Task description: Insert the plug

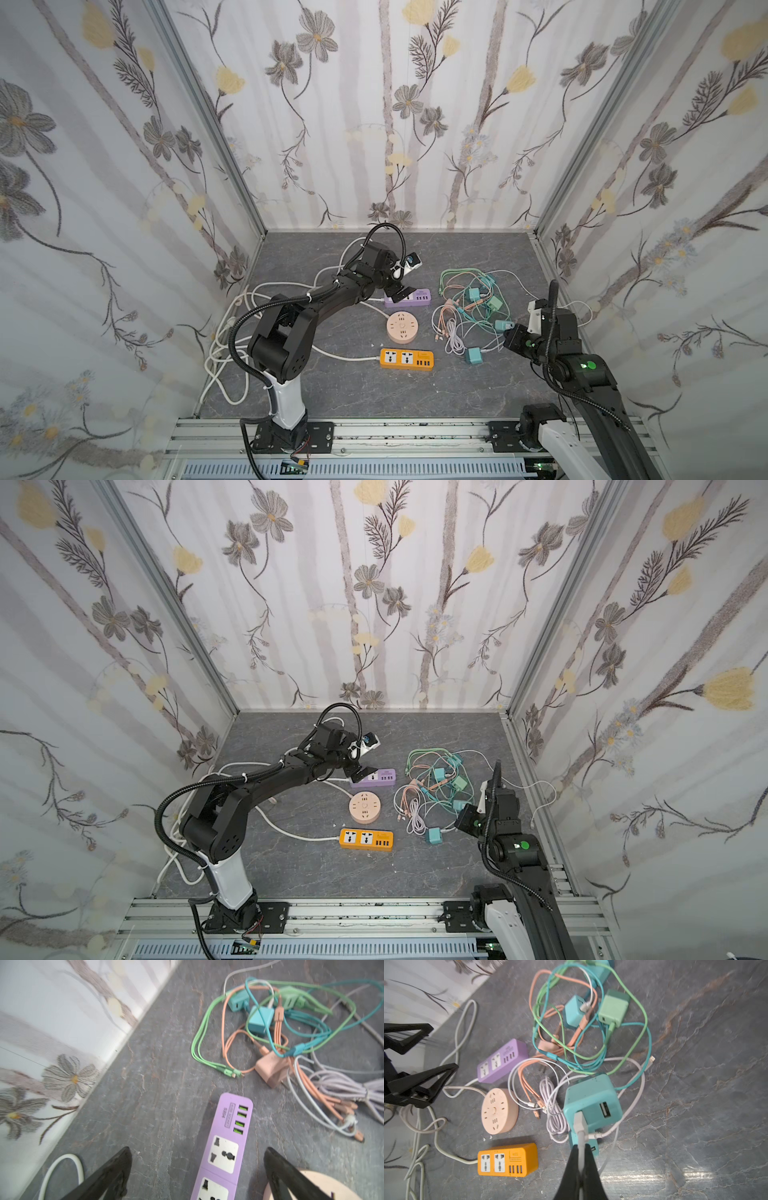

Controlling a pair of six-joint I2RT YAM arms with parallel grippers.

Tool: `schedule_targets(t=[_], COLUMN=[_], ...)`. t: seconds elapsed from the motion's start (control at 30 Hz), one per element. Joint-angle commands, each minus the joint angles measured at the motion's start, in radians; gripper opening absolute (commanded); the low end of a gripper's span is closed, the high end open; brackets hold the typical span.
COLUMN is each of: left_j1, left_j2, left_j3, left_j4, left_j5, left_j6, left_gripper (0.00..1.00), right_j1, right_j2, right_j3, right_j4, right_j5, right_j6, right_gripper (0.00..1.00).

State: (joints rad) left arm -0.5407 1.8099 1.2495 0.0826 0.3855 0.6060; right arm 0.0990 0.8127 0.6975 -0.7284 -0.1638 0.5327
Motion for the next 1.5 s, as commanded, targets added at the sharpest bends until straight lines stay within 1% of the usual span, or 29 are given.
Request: schedule_targets(t=[0.0,0.03,0.13,0.2,0.23,0.3,0.37,0.4,0.5,0.57,0.6,0.77,0.93,1.0,1.2,1.3,1.47], left_j1=[-0.001,-0.002,-0.008,-0.015,-0.026,-0.049,-0.076,-0.102,-0.177,-0.202,-0.205,-0.233,-0.244,-0.246,-0.249,-0.249,-0.249], left_j2=[-0.055,-0.071,-0.114,-0.15,-0.171,-0.201,-0.225,-0.237,-0.243,-0.226,-0.216,-0.173,-0.163,-0.164,-0.153,-0.143,-0.111], left_j3=[-0.041,-0.049,-0.04,-0.069,-0.093,-0.107,-0.102,-0.103,-0.123,-0.122,-0.116,-0.079,-0.071,-0.074,-0.057,-0.05,-0.041], left_j4=[0.217,0.24,0.238,0.262,0.292,0.288,0.249,0.229,0.251,0.281,0.292,0.304,0.299,0.299,0.271,0.283,0.334], left_j5=[0.001,0.018,0.088,0.19,0.213,0.231,0.217,0.189,0.037,-0.01,-0.013,0.02,0.131,0.148,0.157,0.159,0.114], left_j6=[-0.178,-0.208,-0.261,-0.217,-0.193,-0.157,-0.108,-0.066,0.068,0.091,0.086,0.073,0.027,0.01,-0.005,-0.02,-0.047], left_gripper=[1.0,1.0,1.0,1.0,1.0,1.0,0.97,0.96,0.91,0.86,0.83,0.71,0.7,0.7,0.69,0.67,0.59], right_j1=[-0.001,-0.001,-0.001,0.0,0.001,0.01,0.03,0.042,0.074,0.104,0.118,0.177,0.2,0.202,0.216,0.222,0.24], right_j2=[0.026,0.052,0.13,0.193,0.226,0.276,0.325,0.349,0.414,0.452,0.464,0.51,0.531,0.534,0.549,0.554,0.556], right_j3=[0.123,0.176,0.345,0.434,0.473,0.529,0.571,0.592,0.636,0.665,0.673,0.685,0.673,0.659,0.633,0.623,0.603], right_j4=[-0.003,-0.003,-0.016,-0.042,-0.057,-0.083,-0.101,-0.107,-0.114,-0.135,-0.144,-0.148,-0.125,-0.104,-0.054,-0.025,0.013], right_j5=[0.011,-0.02,-0.127,-0.206,-0.242,-0.284,-0.302,-0.302,-0.313,-0.295,-0.283,-0.272,-0.251,-0.256,-0.302,-0.337,-0.404], right_j6=[-0.103,-0.149,-0.277,-0.353,-0.387,-0.437,-0.463,-0.461,-0.397,-0.367,-0.355,-0.275,-0.229,-0.216,-0.187,-0.177,-0.174], right_gripper=[0.0,0.0,0.0,0.0,0.0,0.0,0.0,0.0,0.0,0.0,0.0,0.0,0.0,0.0,0.0,0.0,0.0])
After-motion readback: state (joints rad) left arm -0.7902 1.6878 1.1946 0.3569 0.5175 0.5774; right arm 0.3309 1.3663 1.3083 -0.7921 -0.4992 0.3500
